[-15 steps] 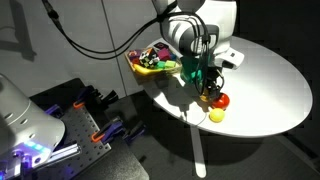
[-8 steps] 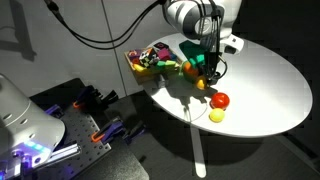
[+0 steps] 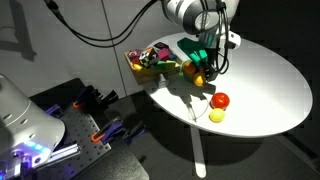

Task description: Put the lemon in the green bowl

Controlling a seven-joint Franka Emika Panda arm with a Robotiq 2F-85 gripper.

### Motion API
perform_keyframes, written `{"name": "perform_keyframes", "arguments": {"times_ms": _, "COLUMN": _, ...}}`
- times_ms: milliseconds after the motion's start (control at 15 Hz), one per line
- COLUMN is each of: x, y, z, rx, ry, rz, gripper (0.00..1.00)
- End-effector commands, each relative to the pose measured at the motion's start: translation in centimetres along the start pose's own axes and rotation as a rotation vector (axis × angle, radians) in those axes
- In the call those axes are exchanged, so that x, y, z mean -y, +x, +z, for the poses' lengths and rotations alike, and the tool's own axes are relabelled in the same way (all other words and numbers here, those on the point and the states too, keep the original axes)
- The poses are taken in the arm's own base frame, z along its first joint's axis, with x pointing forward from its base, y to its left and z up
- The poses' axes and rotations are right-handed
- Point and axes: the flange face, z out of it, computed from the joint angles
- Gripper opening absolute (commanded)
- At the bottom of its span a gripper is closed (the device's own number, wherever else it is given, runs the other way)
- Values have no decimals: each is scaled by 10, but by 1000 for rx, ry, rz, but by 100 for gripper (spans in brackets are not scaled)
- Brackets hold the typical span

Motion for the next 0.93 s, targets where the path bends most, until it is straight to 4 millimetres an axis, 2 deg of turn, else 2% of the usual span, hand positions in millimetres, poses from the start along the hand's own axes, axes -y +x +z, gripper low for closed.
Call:
{"name": "perform_keyframes", "arguments": {"times_ms": 0, "x": 0, "y": 1, "z": -1, "rx": 1, "ry": 0, "rz": -1, "gripper": 69}}
{"name": "perform_keyframes", "arguments": {"times_ms": 333, "x": 0, "y": 1, "z": -1, "rx": 1, "ry": 0, "rz": -2, "gripper": 69}}
{"name": "perform_keyframes", "arguments": {"times_ms": 400, "x": 0, "y": 1, "z": -2, "rx": -2, "ry": -1, "rz": -2, "gripper": 44}}
{"name": "perform_keyframes", "arguments": {"times_ms": 733, "x": -2, "y": 7, "z": -25, "rx": -50, "ry": 4, "rz": -2, "gripper": 44}}
{"name": "perform_keyframes", "arguments": {"times_ms": 867, "x": -2, "y": 12, "z": -42, "rx": -83, "ry": 4, "rz": 1, "gripper": 44}}
